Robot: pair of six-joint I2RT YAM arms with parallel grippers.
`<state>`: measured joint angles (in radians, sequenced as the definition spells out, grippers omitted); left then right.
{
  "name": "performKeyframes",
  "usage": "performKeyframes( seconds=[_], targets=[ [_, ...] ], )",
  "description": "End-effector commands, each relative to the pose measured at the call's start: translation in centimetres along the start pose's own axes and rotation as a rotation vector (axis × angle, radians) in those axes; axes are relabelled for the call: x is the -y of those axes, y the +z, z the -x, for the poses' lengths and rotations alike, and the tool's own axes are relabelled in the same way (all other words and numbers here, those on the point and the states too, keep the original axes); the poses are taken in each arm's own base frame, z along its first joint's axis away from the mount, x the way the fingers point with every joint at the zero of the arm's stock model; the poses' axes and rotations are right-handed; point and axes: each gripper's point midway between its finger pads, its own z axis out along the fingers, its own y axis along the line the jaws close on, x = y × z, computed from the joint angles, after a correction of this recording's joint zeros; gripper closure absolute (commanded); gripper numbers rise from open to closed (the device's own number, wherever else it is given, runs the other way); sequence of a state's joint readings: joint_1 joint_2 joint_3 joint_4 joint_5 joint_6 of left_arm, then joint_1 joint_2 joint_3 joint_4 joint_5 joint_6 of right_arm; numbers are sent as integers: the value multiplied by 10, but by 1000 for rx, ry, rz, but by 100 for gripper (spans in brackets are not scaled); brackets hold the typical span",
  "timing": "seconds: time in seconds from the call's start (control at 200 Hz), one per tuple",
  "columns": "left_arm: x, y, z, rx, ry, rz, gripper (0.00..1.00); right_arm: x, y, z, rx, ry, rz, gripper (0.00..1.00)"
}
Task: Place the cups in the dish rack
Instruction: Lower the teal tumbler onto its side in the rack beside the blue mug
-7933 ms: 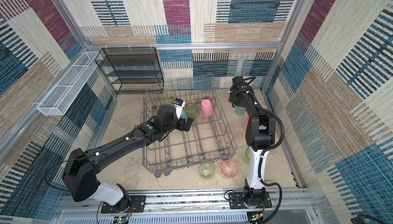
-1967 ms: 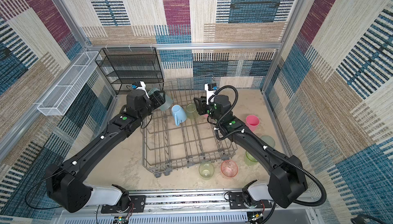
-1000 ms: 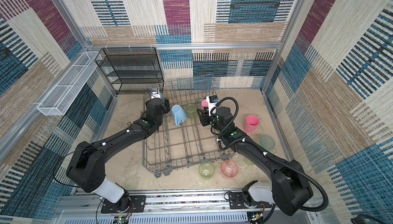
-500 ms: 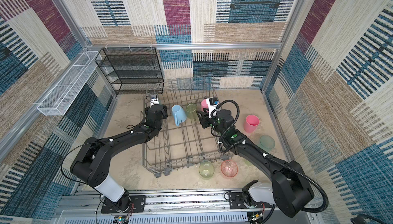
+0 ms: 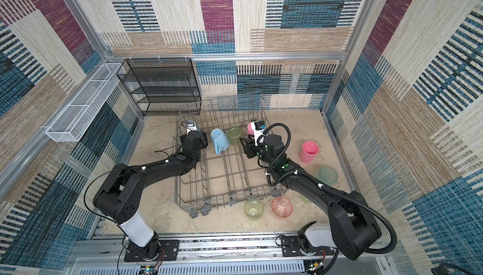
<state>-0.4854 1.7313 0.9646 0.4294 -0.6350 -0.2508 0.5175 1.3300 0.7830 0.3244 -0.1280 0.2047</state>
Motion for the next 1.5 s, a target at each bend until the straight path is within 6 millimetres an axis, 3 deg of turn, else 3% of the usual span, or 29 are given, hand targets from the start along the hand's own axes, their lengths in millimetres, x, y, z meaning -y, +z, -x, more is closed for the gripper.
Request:
performKeyframes(
  seconds=[0.0,0.416,0.636,0.821,0.932,1.222,1.492],
  targets=[
    [-2,3,-6,-13,-44,12,37,-4,2,11,41,-17,14,53],
    [-12,1,-38,-111,-52,48,32,1,8,4,22,-16,-2,51],
    [-11,-1,-40,-124,-55,33,25,1,11,4,10,-13,-2,51],
    [-8,-9,-30,-119,-42,-3,8,2,14,6,-3,-6,-11,49],
    [-4,-17,-22,-130,-44,-37,0,3,13,9,-8,4,-25,43],
    [13,-43,-2,-216,-43,-179,1,8,10,18,-23,39,-75,28],
    [27,-82,38,-242,-37,-344,0,25,7,33,-56,120,-209,24]
  ],
)
